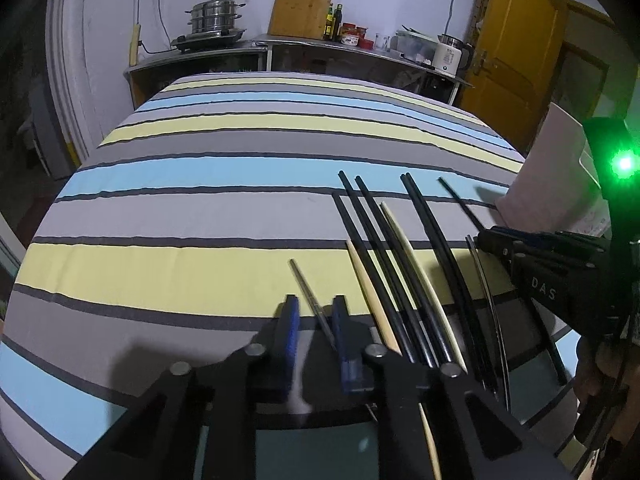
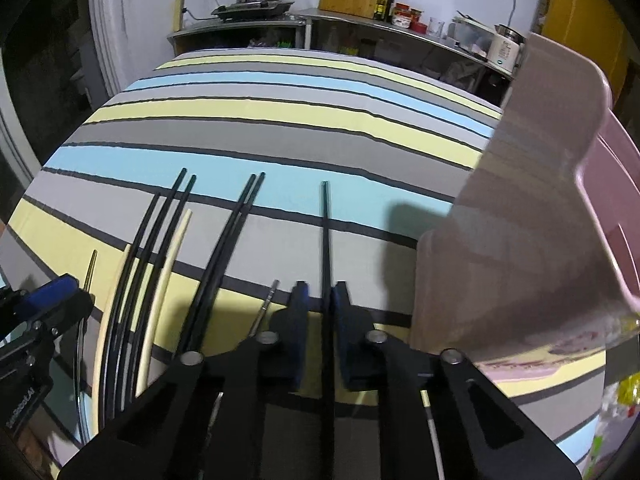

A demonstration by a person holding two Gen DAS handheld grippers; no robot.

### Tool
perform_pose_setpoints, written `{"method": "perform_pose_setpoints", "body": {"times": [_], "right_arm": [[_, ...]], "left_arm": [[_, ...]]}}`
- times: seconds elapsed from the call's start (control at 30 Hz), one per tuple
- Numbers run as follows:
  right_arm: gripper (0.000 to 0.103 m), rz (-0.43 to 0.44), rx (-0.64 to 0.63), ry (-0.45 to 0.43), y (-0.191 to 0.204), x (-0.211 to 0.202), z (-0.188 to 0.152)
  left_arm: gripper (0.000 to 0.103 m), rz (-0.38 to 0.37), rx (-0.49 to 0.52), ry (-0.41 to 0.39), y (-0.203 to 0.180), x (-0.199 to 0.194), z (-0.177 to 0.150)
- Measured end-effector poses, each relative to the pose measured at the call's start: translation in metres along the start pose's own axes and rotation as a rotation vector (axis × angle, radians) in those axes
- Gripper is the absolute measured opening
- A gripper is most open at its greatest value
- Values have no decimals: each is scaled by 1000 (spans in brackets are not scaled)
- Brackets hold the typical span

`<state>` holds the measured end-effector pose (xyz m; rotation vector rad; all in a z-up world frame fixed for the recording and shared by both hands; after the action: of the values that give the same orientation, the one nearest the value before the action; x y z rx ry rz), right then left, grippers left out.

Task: Organize utensils
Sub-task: 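Grasp a black chopstick with the right tool while the left tool grasps a thin metal stick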

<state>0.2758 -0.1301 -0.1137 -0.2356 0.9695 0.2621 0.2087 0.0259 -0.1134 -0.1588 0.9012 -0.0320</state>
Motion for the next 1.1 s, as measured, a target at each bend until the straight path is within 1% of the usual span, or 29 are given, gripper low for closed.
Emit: {"method": "perform_pose_setpoints", "body": {"times": [0.13, 0.37, 0.5, 0.7, 0.87, 1.03, 1.1], "right_arm": [[7, 15, 15, -1, 0, 0, 2], [6, 48, 42, -5, -5, -1, 3], [6, 55, 54, -11, -6, -1, 6], [6, 72, 64, -27, -8, -8, 7], [6, 96, 77, -59, -9, -23, 10], [6, 128, 105, -107, -11, -48, 15], [6, 137, 116, -128, -13, -60, 18]], "left_arm": [[8, -47, -39, 5, 5, 1, 1], [6, -66, -59, 9, 7, 3, 3], [4, -119, -98, 19, 11, 2, 3], [4, -138, -92, 8, 9, -4, 7], [4, -157, -80, -15, 4, -20, 14], [3, -182, -63, -54, -2, -44, 26], [1, -195, -55, -72, -6, -56, 32]]}}
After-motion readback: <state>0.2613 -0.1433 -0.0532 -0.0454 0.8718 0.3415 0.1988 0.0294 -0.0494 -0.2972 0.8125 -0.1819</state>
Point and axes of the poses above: each gripper's, at about its wrist camera, not at the fingertips, and x roughly the way its jaws point, y to its left, z to its top, the point moved 6 cm from there along x, roughly the way its jaws point
